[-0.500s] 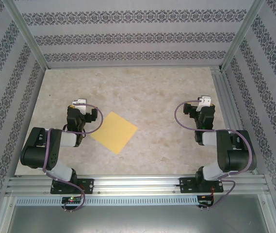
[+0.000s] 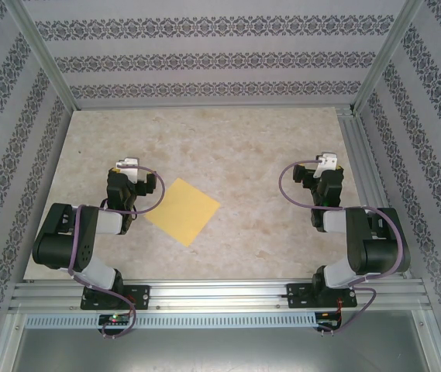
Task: Fold a paper plane with a square sheet of paper (fold left side to right side)
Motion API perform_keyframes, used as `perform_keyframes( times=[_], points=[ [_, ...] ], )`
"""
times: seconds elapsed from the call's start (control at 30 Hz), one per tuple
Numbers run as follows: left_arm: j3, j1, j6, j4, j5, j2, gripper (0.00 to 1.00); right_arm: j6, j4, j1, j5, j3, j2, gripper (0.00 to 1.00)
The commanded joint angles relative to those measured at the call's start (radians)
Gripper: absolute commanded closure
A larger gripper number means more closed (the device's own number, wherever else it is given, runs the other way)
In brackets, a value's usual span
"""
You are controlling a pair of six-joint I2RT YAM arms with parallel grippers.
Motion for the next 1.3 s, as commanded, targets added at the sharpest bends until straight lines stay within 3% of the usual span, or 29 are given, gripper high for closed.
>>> perform_keyframes(
  times=[0.0,0.67,0.73,0.8,0.87,0.93,1.03,1.13,1.27],
  points=[
    [0.021,0.009,0.014,-0.007,0.014,-0.004,0.0,0.003,0.038,0.002,-0.005,0.004,-0.005,0.02],
    [0.024,0.018,0.005,-0.017,0.023,-0.004,0.0,0.008,0.042,-0.007,-0.021,0.002,-0.008,0.02],
    [0.038,0.019,0.001,-0.046,0.013,-0.024,0.0,0.012,-0.032,-0.013,-0.036,0.028,-0.026,0.02],
    [0.092,0.018,-0.001,-0.217,0.005,-0.12,0.0,0.022,-0.091,-0.015,-0.027,0.058,-0.078,0.02],
    [0.126,0.018,-0.022,-0.337,-0.037,-0.222,0.0,0.04,-0.363,-0.015,-0.025,0.147,-0.171,0.02],
    [0.15,0.017,-0.082,-0.433,-0.07,-0.329,0.0,0.088,-0.506,-0.011,-0.034,0.208,-0.241,0.02],
    [0.29,0.018,-0.217,-0.771,-0.084,-0.422,0.0,0.165,-0.685,0.028,-0.012,0.289,-0.325,0.02],
    [0.41,0.019,-0.346,-1.047,-0.01,-0.435,0.0,0.278,-0.914,0.097,0.026,0.4,-0.341,0.02],
    [0.46,0.013,-0.485,-1.265,0.21,-0.439,0.0,0.47,-1.108,0.224,0.049,0.47,-0.32,0.02]
  ],
)
